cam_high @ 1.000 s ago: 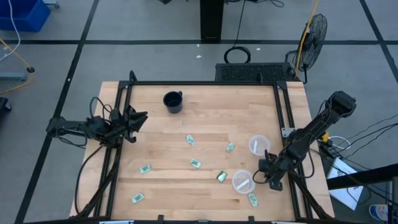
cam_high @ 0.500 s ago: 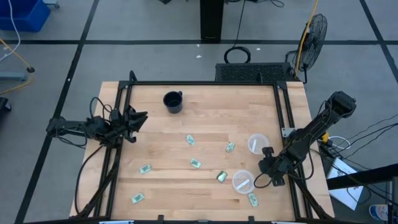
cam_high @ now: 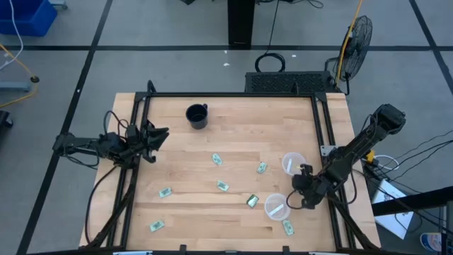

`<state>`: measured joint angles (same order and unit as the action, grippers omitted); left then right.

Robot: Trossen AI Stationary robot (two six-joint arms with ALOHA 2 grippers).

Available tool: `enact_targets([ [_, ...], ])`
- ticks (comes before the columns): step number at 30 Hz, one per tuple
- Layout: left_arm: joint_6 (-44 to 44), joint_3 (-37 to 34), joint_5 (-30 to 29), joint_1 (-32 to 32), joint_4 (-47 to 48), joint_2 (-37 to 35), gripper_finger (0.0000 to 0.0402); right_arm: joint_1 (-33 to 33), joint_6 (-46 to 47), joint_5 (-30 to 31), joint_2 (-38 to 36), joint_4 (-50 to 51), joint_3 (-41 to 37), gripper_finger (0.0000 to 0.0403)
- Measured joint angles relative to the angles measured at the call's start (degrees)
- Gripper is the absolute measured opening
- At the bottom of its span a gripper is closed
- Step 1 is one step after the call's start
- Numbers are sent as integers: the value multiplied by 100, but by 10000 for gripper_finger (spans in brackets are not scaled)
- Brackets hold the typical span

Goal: Pick and place items into bin
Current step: Put the white stevia packet into the top bin

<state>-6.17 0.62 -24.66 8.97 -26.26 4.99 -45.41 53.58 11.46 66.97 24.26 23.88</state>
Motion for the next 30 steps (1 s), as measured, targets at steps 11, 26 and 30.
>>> enact_targets([
  [11, -17, 0, 6, 0, 87, 0, 108, 38, -443, 457, -16, -3797, -26, 1],
  [26, -3, 0, -94, 0, -151, 0, 108, 1077, -2472, 3222, -482, -1574, -4, 1],
  [30, -29, 0, -94, 0, -130, -1, 108, 1668, -2425, 3173, -484, -1215, -5, 0],
])
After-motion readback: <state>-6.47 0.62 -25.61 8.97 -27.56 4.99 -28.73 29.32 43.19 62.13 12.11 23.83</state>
